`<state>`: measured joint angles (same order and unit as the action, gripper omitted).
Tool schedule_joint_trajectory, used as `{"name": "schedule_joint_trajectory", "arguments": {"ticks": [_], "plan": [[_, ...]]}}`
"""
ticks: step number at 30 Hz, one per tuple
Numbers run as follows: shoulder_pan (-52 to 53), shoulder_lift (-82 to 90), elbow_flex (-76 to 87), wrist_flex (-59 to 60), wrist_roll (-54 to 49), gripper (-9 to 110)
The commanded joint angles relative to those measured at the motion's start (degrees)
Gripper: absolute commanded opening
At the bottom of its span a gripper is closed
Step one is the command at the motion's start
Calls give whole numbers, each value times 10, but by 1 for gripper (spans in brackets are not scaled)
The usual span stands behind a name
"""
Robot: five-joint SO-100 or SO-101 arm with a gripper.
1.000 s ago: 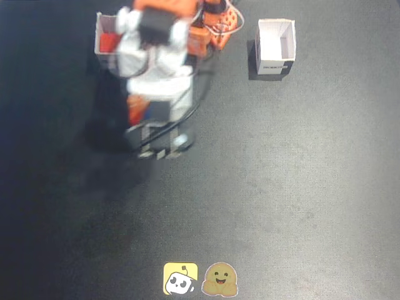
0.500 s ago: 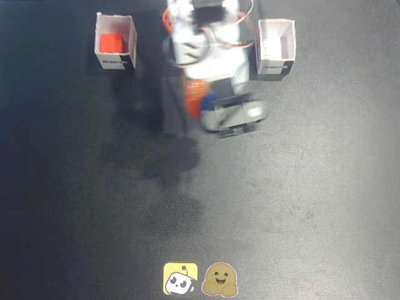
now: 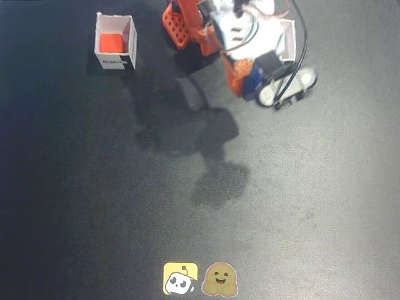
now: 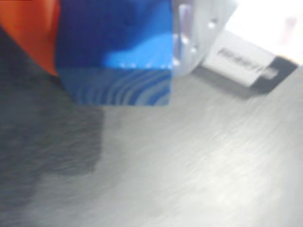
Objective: Put the red cube in the right box and the blue cube in the left box.
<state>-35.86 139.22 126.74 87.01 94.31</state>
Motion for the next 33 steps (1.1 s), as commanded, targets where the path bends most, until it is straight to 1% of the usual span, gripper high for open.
{"name": "schedule_joint_trajectory", "arguments": {"ticks": [1, 7, 12, 19, 29, 33], "plan": [[-44, 26, 4, 3, 22, 10], [-126, 47, 25, 9, 62, 10], [-222, 81, 45, 16, 136, 10], [-315, 105, 57, 39, 192, 10], [-382, 143, 98, 52, 214, 10], [-391, 148, 114, 51, 209, 10]]}}
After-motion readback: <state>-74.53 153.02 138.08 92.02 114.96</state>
